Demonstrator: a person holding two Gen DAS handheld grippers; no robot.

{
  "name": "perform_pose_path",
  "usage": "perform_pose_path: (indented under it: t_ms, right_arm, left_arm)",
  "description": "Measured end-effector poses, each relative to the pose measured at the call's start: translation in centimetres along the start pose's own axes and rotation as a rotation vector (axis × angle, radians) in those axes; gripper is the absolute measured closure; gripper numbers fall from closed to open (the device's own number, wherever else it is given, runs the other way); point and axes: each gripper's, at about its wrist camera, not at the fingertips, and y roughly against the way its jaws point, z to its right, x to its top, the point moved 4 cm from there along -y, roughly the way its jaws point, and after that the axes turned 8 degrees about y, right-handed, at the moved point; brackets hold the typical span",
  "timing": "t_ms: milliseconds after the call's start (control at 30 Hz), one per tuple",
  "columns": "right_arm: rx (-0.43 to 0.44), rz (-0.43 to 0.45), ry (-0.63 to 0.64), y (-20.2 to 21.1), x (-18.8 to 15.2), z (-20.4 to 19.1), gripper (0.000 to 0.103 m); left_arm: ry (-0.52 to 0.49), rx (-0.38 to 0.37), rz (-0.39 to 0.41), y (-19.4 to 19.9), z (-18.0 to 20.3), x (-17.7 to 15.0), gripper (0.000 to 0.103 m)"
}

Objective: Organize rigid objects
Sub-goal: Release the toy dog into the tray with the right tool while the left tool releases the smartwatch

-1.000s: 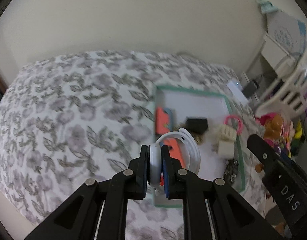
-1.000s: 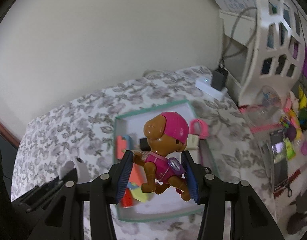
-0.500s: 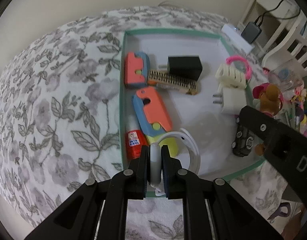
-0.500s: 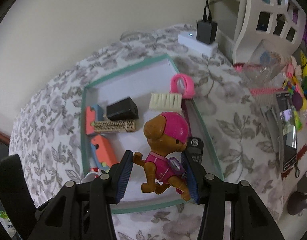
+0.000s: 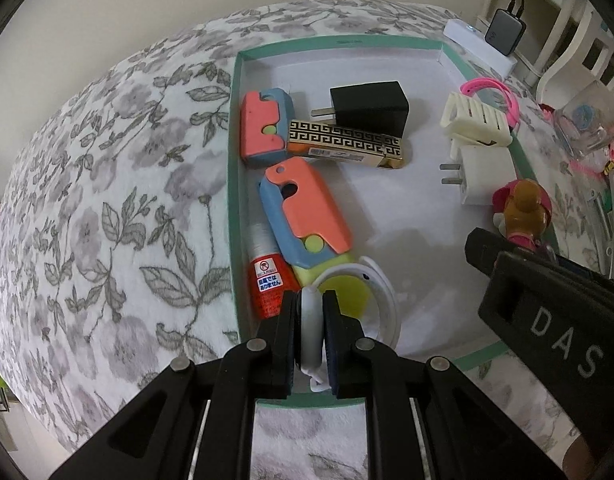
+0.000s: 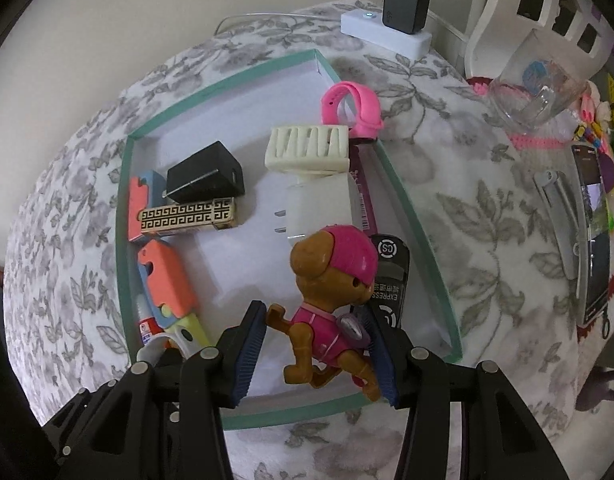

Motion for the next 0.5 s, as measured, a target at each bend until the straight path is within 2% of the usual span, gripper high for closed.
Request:
perform_pose_path:
  t_ms: [267,333,400,500]
  right_arm:
    - [-0.018,-0.010,0.014,-0.2,0.1,-0.4,0.048]
    - [-0.018,-0.008,0.016,0.0,0.2,-0.3,0.047]
    - [-0.019,-0.001,0.016,0.3,0.3,-0.3,0.044]
    - [-0.022,0.020,0.018,1.0,0.5,-0.4,0.043]
  left_arm:
    - [-0.001,-0.010,-0.004,0.0,-0.1,-0.1,0.089]
    - [-0.001,-0.011,-0.009,0.0,0.0,-0.1,0.084]
    - [0.002,-0.014,-0.014,-0.1,-0.1,0.0,0.070]
    - [0.009,-0.017,-0.014,0.0,0.0,0.0,0.064]
